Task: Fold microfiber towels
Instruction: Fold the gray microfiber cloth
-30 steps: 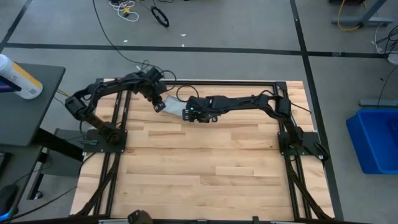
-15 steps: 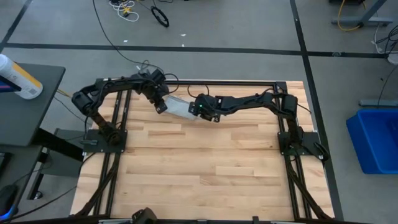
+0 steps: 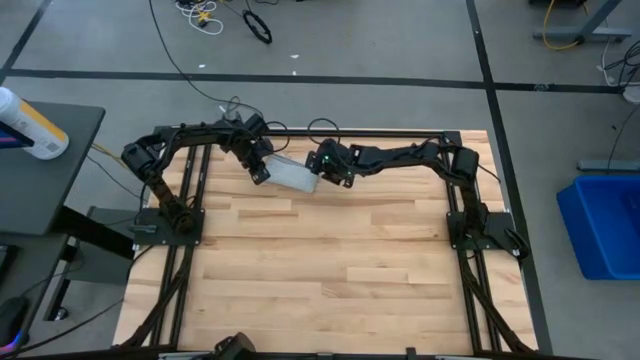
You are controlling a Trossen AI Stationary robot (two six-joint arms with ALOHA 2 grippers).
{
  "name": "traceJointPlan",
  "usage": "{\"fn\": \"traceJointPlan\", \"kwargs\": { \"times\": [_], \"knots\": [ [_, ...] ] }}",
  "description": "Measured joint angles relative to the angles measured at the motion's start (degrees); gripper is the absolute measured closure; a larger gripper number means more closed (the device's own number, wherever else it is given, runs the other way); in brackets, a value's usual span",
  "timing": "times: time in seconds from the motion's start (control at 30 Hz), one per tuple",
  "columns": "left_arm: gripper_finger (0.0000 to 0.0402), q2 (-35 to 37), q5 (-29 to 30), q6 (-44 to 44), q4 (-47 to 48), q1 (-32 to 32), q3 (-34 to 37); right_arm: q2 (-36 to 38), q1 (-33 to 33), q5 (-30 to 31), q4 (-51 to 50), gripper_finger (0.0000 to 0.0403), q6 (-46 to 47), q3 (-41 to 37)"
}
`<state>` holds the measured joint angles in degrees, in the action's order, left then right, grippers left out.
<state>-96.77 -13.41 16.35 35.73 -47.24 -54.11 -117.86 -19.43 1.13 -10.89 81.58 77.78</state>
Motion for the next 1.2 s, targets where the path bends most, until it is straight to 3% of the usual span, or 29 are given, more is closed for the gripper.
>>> {"fn": "traceJointPlan", "kwargs": {
  "times": [0.27, 0.67, 1.2],
  "knots": [
    [0.0395, 0.0, 0.02, 0.1, -2.37, 0.0, 0.0, -0.75, 0.81, -1.84, 0.54, 0.0177, 0.54, -0.02],
    [0.0396, 0.02, -0.52, -0.03, -2.22, 0.0, 0.0, -7.23, 1.87, -3.35, 12.82, 0.0179, 8.43, 0.37],
    [0.0392, 0.02, -1.01, 0.53, -2.81, 0.01, 0.0, -1.12, 3.82, 1.44, -3.79, 0.0176, 2.6, -0.05]
  ]
}}
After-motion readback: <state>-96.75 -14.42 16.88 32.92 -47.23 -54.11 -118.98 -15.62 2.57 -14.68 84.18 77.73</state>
